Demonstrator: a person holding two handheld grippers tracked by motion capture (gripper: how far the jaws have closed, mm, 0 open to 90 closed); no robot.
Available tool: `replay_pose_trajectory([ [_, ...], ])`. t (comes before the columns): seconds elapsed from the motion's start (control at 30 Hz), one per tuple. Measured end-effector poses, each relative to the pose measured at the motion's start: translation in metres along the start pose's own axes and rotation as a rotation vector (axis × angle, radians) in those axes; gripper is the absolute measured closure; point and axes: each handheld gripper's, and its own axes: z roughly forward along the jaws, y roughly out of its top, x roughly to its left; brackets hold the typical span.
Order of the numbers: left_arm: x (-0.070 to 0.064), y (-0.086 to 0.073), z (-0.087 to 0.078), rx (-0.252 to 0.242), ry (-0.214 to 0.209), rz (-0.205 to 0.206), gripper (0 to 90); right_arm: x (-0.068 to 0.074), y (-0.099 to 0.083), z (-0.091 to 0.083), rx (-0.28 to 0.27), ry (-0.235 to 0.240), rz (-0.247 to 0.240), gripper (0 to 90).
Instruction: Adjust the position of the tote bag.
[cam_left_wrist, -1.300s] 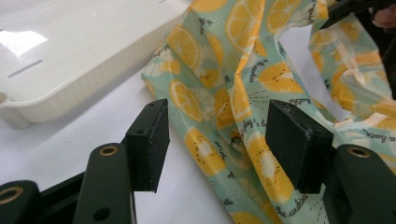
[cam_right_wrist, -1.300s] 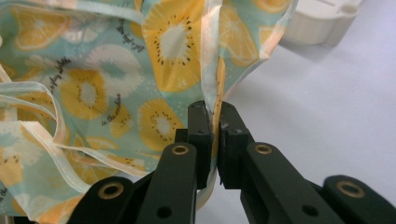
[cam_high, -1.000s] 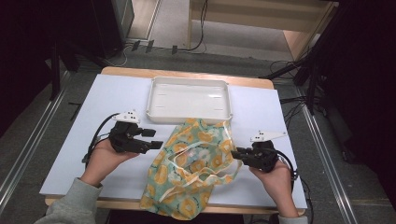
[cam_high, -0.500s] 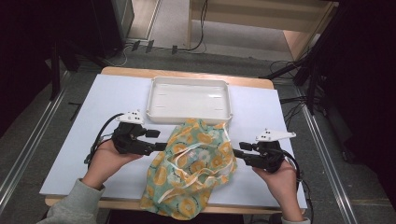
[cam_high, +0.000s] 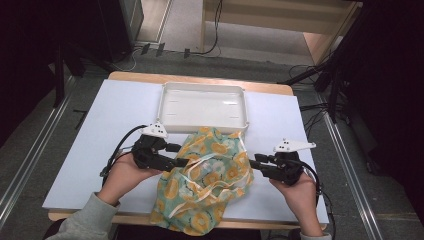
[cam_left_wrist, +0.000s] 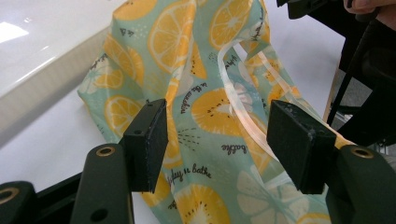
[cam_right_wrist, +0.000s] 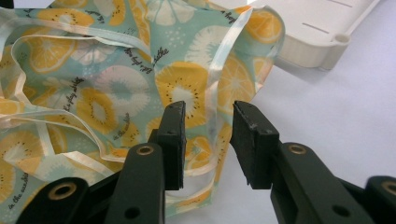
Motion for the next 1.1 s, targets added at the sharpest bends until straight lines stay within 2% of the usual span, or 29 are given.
replay_pose_trajectory([
  [0.23,0.005,-0.003,0.014,0.04,0.037,-0.002,39.1,0.001,-0.002,0.004,0.006,0.003,0.002,65.2],
  [0.37,0.009,-0.006,0.02,0.066,0.04,-0.011,42.2,0.0,-0.003,0.003,0.001,-0.002,0.002,65.4],
  [0.47,0.012,-0.008,0.023,0.079,0.043,-0.025,49.4,-0.001,-0.004,0.001,-0.006,-0.004,0.01,66.6],
  [0.63,0.017,-0.012,0.026,0.105,0.028,-0.042,72.6,-0.004,-0.007,0.002,-0.005,-0.009,0.015,68.7],
  [0.73,0.019,-0.013,0.027,0.108,0.012,-0.052,82.6,-0.007,-0.009,0.005,0.002,-0.014,0.025,68.9],
  [0.83,0.021,-0.014,0.027,0.117,0.01,-0.051,88.1,-0.009,-0.01,0.008,-0.001,-0.013,0.034,68.8],
  [1.0,0.022,-0.015,0.025,0.115,0.021,-0.05,89.2,-0.012,-0.01,0.017,0.005,-0.011,0.049,65.1],
  [1.1,0.023,-0.016,0.024,0.109,0.027,-0.056,89.2,-0.013,-0.01,0.022,0.012,-0.014,0.036,60.5],
])
